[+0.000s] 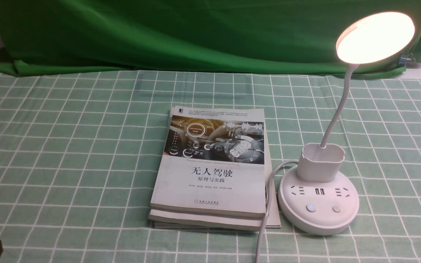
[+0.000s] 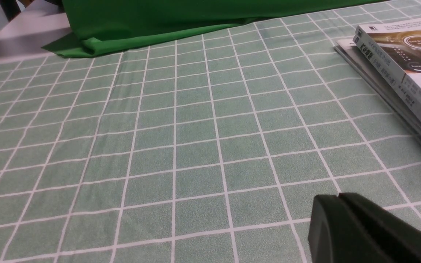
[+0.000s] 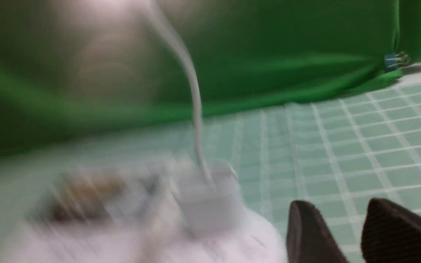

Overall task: Turn off the desk lamp on the blue coffee tablecloth by hand.
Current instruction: 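Press the power button on the lamp base to turn the lamp off with the right gripper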

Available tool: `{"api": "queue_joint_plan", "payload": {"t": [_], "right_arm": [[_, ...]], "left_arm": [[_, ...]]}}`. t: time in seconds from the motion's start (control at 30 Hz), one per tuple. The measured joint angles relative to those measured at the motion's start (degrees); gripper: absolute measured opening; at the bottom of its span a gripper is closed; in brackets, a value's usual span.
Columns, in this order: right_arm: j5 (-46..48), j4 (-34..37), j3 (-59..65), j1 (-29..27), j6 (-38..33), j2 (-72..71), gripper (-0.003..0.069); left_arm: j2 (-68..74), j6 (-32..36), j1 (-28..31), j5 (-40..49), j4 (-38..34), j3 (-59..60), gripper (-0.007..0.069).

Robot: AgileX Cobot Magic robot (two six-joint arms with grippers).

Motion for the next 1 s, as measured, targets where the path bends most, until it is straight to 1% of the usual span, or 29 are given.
{"api": "queue_joint_plan", "payload": {"t": [0.07,0.1,0.13,0.17,0.3,0.33,0.37,0.4,0.43,0.47,0.53,0.6,0.67,0.7,0.73,0.8,0.87,1.0], "right_arm": [[-2.79,0.85,0.00,0.00,8.03,0.00,0.0237],[-3.60,1.02,0.00,0.00,10.17,0.00,0.0237],[-3.83,1.03,0.00,0.00,11.05,0.00,0.0237],[-5.59,1.16,0.00,0.00,12.91,0.00,0.0237],[-11.55,1.27,0.00,0.00,16.08,0.00,0.0232],[-12.13,1.27,0.00,0.00,17.59,0.00,0.0218],[-12.13,1.27,0.00,0.05,17.59,0.00,0.0215],[-9.69,1.27,-1.05,0.31,17.53,0.50,0.0180],[-8.27,1.27,-2.03,0.68,16.69,1.09,0.0165],[-3.99,1.27,-5.39,1.42,14.16,3.32,0.0127],[1.13,1.21,-9.92,2.39,10.49,6.82,0.0095],[9.96,1.21,-17.48,3.76,4.42,13.87,0.0064],[20.38,1.21,-25.26,4.84,-1.20,22.62,0.0050],[27.02,1.15,-29.64,5.18,-4.22,28.38,0.0046],[32.36,1.01,-32.92,5.20,-5.55,33.27,0.0045],[39.41,0.23,-37.28,5.25,-8.15,40.88,0.0045],[44.35,-0.48,-41.16,5.27,-9.86,49.25,0.0042],[45.04,-0.70,-45.60,5.97,-12.41,62.26,0.0042]], "left_arm": [[0.00,0.00,0.00,0.00,0.00,0.00,0.0000],[0.00,0.00,0.00,0.00,0.00,0.00,0.0000],[0.00,0.00,0.00,0.00,0.00,0.00,0.0000],[0.00,0.00,0.00,0.00,0.00,0.00,0.0000],[0.00,0.00,0.00,0.00,0.00,0.00,0.0000],[0.00,0.00,0.00,0.00,0.00,0.00,0.0000],[0.00,0.00,0.00,0.00,0.00,0.00,0.0000],[0.00,0.00,0.00,0.00,0.00,0.00,0.0000],[0.00,0.00,0.00,0.00,0.00,0.00,0.0000],[0.00,0.00,0.00,0.00,0.00,0.00,0.0000],[0.00,0.00,0.00,0.00,0.00,0.00,0.0000],[0.00,0.00,0.00,0.00,0.00,0.00,0.0000],[0.00,0.00,0.00,0.00,0.00,0.00,0.0000],[0.00,0.00,0.00,0.00,0.00,0.00,0.0000],[0.00,0.00,0.00,0.00,0.00,0.00,0.0000],[0.00,0.00,0.00,0.00,0.00,0.00,0.0000],[0.00,0.00,0.00,0.00,0.00,0.00,0.0000],[0.00,0.00,0.00,0.00,0.00,0.00,0.0000]]}}
